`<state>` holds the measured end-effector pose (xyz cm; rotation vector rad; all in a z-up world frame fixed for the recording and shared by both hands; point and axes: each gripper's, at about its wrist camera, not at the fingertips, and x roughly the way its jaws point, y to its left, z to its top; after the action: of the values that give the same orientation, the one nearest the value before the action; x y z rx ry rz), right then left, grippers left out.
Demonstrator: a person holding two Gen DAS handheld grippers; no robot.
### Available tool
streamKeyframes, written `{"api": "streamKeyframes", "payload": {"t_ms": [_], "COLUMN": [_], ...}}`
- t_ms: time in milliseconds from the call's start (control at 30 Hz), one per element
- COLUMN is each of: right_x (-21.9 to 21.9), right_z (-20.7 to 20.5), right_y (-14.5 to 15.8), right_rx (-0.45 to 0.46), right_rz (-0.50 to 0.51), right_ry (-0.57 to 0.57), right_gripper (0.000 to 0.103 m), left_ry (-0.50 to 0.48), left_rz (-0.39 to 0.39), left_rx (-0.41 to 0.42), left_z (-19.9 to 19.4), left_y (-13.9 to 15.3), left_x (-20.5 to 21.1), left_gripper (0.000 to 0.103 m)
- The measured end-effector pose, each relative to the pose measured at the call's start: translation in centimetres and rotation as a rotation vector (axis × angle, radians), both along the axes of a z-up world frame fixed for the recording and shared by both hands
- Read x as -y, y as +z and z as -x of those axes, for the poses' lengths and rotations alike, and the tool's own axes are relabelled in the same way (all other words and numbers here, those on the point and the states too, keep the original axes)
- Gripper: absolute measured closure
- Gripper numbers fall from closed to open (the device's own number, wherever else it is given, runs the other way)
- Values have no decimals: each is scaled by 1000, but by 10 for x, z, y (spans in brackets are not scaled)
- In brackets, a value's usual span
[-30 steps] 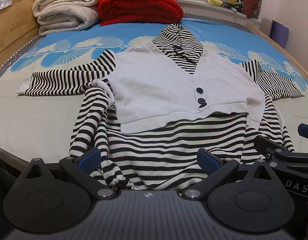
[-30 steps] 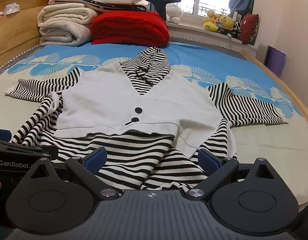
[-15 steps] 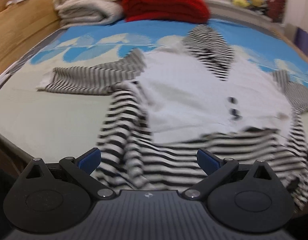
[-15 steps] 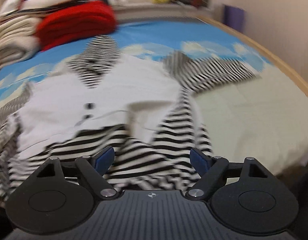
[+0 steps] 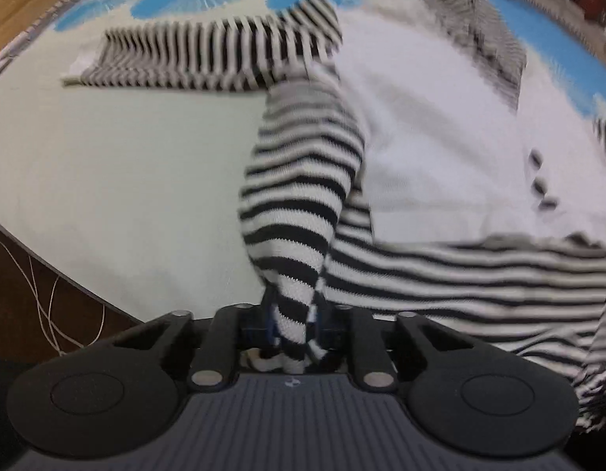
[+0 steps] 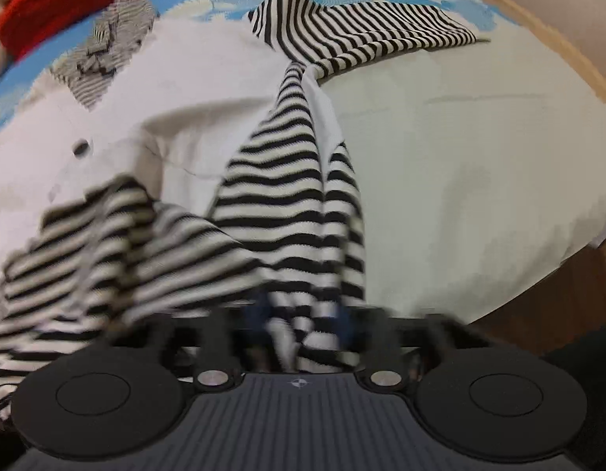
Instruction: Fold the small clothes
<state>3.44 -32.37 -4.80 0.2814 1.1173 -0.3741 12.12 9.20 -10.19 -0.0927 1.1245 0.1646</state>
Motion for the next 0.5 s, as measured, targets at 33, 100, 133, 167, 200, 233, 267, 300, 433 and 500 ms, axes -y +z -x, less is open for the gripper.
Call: {"api": "streamKeyframes", "payload": {"t_ms": [33,100,133,167,200,233,267,300,433,500], "right_x": [2,7,9,10,10,10,11,10,-4,-14], "right_z": [3,5,7,8,7,7,8,10,15,14], "right_y": [7,19,22,19,15,10,9,13,50,61], "right_rx": [12,27,20,5,-29,-57,-61,-39,166,245], "right_rz": [21,42,30,19,13,16,27,37,116,136], "right_ry": [-19,-47,-43,-31,-14,-17,-39,-60,-29,35], "right_gripper": [96,96,96,95,92,79,73,64,37,32], "left_ry": [4,10,21,33,51,71,76,68,-45,-126], "left_rz": [-15,-46,-49,-59,-80,-107,-121,-135,-190,-160], "left_rx": [16,-15,-48,-83,-107,-100,-62,-15,202,257], "left_z": [5,15,18,19,18,17,15,15,20,23], "left_y": [7,11,5,-2,-4,-2,6,15,49,57], "left_x": [-2,-1,-3,-4,-4,-4,-2,1,32,49], "left_gripper": [87,85,81,67,49,45,44,42,30,30]}}
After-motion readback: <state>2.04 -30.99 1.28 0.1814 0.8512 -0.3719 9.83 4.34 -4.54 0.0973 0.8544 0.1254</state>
